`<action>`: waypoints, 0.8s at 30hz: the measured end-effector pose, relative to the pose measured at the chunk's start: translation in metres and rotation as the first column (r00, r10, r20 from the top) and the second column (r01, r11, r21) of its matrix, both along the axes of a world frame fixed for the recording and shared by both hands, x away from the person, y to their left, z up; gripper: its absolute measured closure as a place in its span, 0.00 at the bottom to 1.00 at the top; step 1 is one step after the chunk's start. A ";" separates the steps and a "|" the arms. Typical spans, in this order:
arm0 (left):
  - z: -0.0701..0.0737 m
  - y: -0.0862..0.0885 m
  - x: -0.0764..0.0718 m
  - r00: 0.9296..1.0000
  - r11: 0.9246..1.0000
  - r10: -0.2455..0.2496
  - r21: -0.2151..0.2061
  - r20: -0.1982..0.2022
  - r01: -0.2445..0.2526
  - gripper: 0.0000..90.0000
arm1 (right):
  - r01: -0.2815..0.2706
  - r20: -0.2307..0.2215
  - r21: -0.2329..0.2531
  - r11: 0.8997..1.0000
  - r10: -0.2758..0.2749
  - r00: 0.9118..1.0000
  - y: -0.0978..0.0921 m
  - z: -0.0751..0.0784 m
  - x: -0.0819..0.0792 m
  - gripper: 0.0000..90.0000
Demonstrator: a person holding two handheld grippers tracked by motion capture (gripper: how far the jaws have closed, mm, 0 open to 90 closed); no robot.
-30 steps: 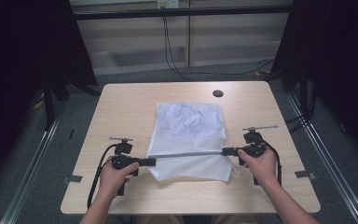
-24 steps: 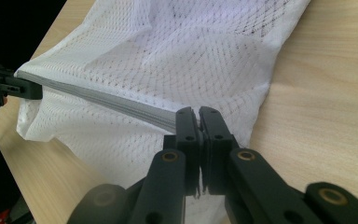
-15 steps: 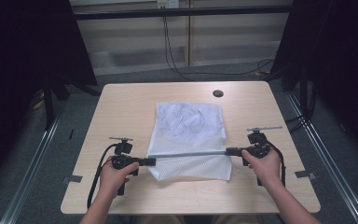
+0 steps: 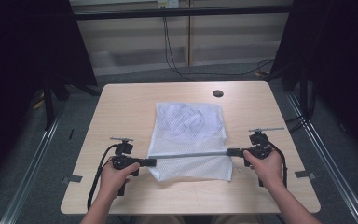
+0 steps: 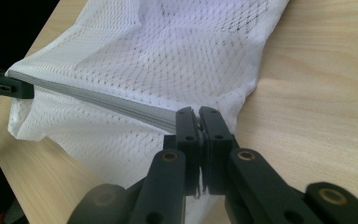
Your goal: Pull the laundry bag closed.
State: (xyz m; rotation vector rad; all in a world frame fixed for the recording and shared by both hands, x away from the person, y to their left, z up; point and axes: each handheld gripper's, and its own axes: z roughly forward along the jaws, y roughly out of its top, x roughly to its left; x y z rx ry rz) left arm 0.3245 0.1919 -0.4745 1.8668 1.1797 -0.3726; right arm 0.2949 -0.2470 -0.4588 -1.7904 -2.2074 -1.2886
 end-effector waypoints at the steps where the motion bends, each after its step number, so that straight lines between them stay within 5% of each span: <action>1: 0.000 0.000 0.000 1.000 1.000 -0.010 0.005 0.007 0.010 0.97 | -0.005 0.002 -0.003 1.000 0.005 1.000 0.000 0.000 0.000 0.97; 5: 0.001 -0.003 -0.002 1.000 1.000 -0.030 -0.001 0.009 0.030 0.94 | -0.009 0.015 -0.011 1.000 0.009 1.000 0.000 0.001 -0.002 0.96; 12: 0.005 -0.004 -0.002 0.998 0.999 -0.025 0.027 0.064 0.023 0.66 | -0.012 0.039 -0.024 1.000 0.013 0.999 0.000 0.002 -0.003 0.96; 19: 0.007 0.000 0.000 0.989 0.995 0.029 0.089 0.142 -0.042 0.26 | -0.013 0.080 -0.035 0.999 0.015 0.997 0.002 0.004 -0.004 0.75; 24: 0.009 0.002 0.000 0.982 0.993 0.048 0.101 0.181 -0.067 0.19 | -0.004 0.139 -0.055 0.998 0.011 0.990 0.003 0.006 -0.004 0.55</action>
